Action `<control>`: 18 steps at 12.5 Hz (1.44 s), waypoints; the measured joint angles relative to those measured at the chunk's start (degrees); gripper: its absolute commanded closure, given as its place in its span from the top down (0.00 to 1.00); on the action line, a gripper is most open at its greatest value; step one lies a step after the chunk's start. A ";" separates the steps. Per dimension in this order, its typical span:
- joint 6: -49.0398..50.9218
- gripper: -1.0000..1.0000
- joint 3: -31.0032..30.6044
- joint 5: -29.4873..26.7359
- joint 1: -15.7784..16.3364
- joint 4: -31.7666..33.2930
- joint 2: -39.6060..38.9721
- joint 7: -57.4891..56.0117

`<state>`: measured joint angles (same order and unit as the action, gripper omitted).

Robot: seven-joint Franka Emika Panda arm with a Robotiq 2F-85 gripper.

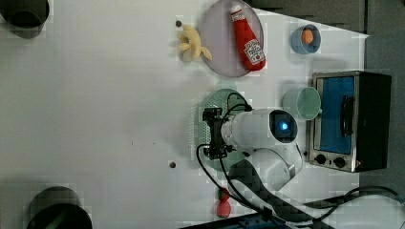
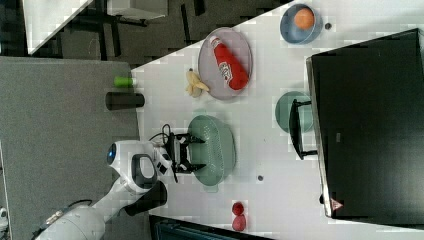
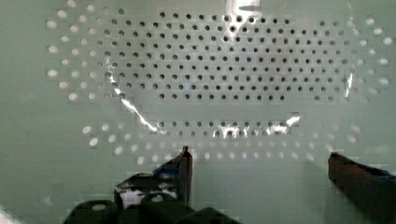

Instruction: Drag strainer right to left.

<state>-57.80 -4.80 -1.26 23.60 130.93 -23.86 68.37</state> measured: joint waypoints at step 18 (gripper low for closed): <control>0.06 1.00 -0.08 -10.56 11.51 -16.95 -9.71 5.48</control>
<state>-57.74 -4.88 -11.81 35.11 113.98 -33.57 73.86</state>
